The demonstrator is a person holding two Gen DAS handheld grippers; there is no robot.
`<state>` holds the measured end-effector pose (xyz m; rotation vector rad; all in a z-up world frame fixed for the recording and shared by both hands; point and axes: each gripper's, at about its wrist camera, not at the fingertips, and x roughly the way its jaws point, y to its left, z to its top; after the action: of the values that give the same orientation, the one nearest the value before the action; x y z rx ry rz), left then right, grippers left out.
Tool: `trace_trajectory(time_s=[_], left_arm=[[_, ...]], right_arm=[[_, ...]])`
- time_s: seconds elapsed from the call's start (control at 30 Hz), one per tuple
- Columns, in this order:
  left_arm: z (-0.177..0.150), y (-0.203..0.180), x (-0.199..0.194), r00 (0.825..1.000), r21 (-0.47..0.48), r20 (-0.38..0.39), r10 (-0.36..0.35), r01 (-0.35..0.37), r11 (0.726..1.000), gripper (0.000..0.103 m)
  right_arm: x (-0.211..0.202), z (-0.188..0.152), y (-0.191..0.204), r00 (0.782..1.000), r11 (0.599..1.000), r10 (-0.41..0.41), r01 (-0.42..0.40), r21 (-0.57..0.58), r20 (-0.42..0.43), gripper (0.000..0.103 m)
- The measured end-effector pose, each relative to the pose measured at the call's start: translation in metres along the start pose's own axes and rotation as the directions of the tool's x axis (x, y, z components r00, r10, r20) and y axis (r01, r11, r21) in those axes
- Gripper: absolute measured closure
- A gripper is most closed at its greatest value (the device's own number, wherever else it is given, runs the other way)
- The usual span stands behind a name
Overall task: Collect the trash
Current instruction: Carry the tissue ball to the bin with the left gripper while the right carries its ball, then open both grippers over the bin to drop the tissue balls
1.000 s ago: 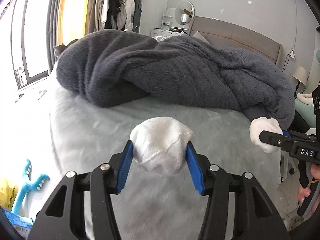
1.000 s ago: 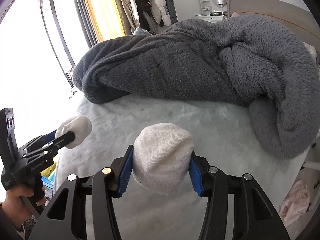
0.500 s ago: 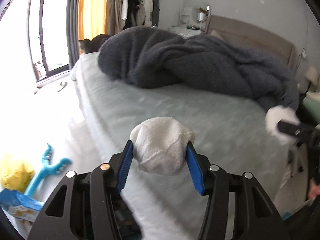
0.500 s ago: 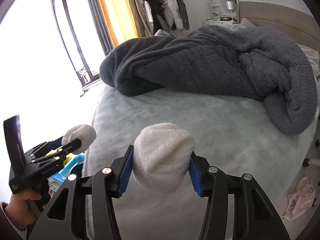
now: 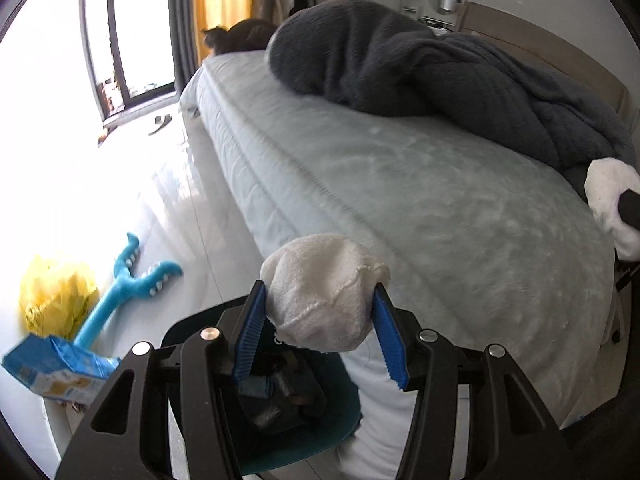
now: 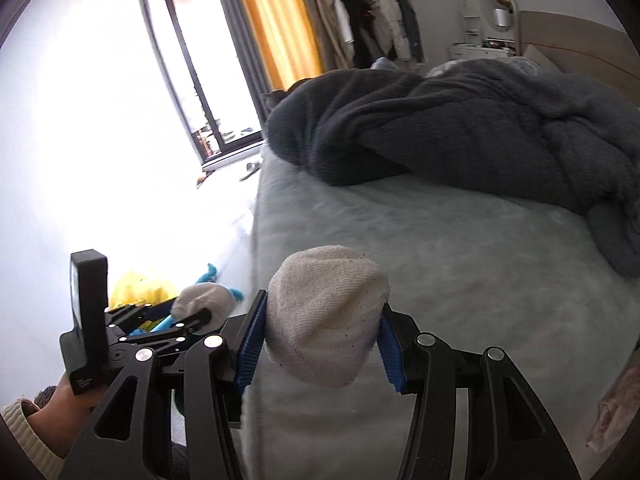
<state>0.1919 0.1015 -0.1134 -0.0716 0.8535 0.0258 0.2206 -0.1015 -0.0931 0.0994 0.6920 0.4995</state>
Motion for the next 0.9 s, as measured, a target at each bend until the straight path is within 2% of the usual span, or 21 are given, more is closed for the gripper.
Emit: trace_trajectory(time_s=[0.23,0.53,0.7,0.9], left_arm=[[-0.020,0.037,0.018,0.995,-0.057,-0.104,0.005,-0.011,0.998,0.048],[-0.048,0.085,0.037,0.974,-0.183,-0.224,-0.008,-0.034,0.982,0.048],[-0.058,0.106,0.041,0.967,-0.247,-0.251,-0.036,-0.028,0.969,0.046],[-0.066,0.127,0.038,0.966,-0.291,-0.253,-0.051,-0.026,0.956,0.031]], right_arm=[[0.028,-0.001,0.041,0.998,0.997,0.044,-0.046,-0.055,-0.035,0.051],[0.066,-0.008,0.092,0.991,0.989,0.093,-0.103,-0.109,-0.092,0.052],[0.087,-0.016,0.116,0.986,0.981,0.098,-0.119,-0.154,-0.133,0.052],[0.116,-0.027,0.139,0.977,0.976,0.099,-0.133,-0.175,-0.191,0.052]])
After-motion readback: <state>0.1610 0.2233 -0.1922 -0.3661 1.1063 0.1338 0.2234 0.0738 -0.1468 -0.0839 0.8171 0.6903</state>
